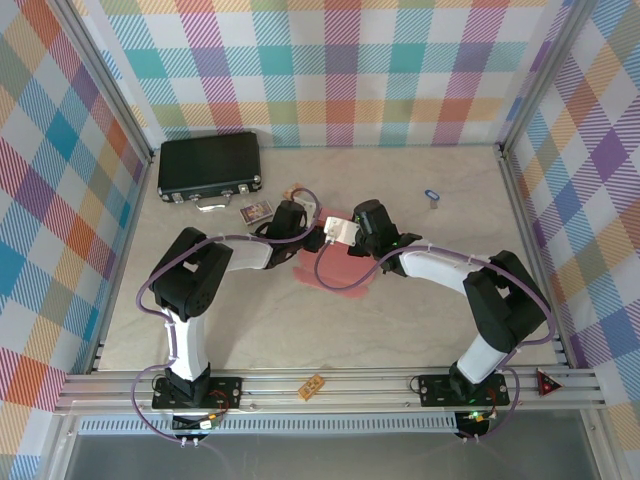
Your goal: Fold the paper box
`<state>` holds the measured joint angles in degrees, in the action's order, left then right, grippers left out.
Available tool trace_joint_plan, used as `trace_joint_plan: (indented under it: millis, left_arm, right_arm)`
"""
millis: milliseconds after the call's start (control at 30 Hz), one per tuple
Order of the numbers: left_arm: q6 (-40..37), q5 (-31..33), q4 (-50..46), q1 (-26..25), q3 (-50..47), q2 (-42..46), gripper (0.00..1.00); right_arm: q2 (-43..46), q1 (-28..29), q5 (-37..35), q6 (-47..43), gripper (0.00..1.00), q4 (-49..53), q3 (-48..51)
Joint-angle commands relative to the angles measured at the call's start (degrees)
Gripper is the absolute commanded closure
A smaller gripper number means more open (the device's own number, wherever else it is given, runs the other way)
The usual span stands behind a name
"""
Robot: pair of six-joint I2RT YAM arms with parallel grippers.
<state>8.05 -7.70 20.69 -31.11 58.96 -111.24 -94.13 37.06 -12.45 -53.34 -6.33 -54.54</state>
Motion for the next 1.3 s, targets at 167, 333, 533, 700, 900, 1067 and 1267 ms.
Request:
trace_joint_plan:
  millis: [167, 333, 533, 700, 900, 1067, 1267]
  left_arm:
    - [-1.02, 2.59, 5.75, -1.47, -0.46, 0.32, 0.82]
    - [-1.96, 3.74, 7.69, -2.11, -1.91, 0.78, 0.93]
    - [-3.30, 5.65, 7.16, -2.77, -3.17, 1.87, 1.00]
    - [-3.69, 10.63, 4.26, -3.67, -4.79, 4.78, 1.00]
    - [-2.73, 16.00, -2.41, -5.07, -6.34, 8.67, 1.00]
    - [-0.84, 18.18, -7.52, -5.69, -8.21, 11.90, 1.00]
    - [0.29, 20.41, -10.27, -5.89, -11.03, 15.26, 1.00]
  right_arm:
    - [0.66, 0.84, 2.10, 2.45, 1.00, 3.95, -0.96]
    - [0.72, 0.91, 2.05, 3.48, 1.00, 4.86, -1.74]
    - [1.38, 0.91, 2.03, 6.50, 0.85, 5.49, -2.71]
    - [3.34, 0.91, 1.58, 10.58, 0.66, 5.38, -2.93]
    - [7.36, 0.76, 0.68, 17.48, 0.47, 4.68, -3.29]
    - [11.06, -2.59, 4.51, 24.99, 0.42, 4.99, -2.87]
    - [12.41, -10.62, 6.75, 30.67, 0.41, 7.54, -2.84]
